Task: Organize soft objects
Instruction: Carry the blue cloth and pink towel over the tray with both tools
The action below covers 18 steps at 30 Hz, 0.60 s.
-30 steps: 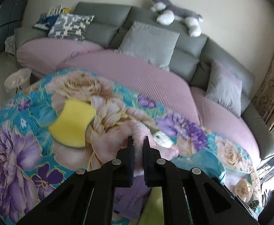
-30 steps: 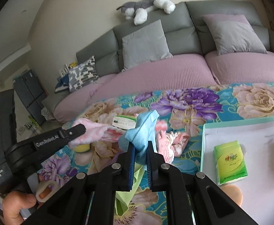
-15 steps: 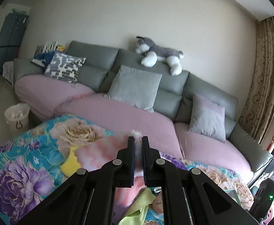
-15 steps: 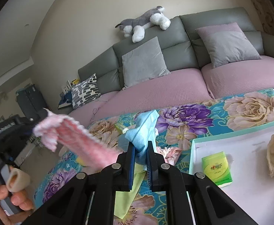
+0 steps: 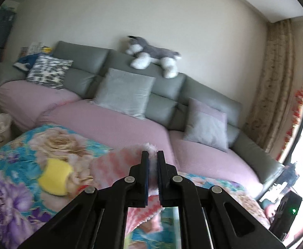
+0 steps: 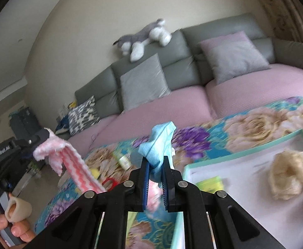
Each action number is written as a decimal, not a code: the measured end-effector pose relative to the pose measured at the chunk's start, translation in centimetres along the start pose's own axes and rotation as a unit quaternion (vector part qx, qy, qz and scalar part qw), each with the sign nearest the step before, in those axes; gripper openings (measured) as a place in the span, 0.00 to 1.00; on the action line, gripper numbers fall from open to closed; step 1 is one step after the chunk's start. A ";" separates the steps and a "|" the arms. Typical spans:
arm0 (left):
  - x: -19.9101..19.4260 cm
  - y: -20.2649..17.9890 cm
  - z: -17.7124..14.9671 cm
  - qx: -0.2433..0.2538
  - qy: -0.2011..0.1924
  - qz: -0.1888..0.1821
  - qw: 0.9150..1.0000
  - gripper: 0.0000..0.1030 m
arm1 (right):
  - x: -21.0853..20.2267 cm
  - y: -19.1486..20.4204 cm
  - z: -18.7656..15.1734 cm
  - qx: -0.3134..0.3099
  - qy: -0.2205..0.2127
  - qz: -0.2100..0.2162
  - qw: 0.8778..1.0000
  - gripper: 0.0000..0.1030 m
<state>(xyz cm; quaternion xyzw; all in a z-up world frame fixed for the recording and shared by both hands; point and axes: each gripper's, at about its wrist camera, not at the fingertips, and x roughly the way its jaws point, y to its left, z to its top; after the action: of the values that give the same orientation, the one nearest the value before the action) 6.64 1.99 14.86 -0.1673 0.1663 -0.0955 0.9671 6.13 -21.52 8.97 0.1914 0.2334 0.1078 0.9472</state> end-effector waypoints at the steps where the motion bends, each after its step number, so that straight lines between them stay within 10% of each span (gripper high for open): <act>1: 0.0 -0.7 0.0 0.005 0.001 -0.010 1.000 0.07 | -0.6 -0.6 0.3 0.004 -0.008 -0.010 1.000 0.11; 18: 1.3 -10.4 -3.2 0.038 0.057 -0.184 0.981 0.07 | -8.1 -10.7 3.0 0.069 -0.072 -0.159 0.982 0.11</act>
<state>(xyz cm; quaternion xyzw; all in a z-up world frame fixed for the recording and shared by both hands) 5.39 -8.85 15.36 -0.1523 0.1833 -0.2875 0.9277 1.79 -34.46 10.20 0.2237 0.1990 -0.0749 0.9512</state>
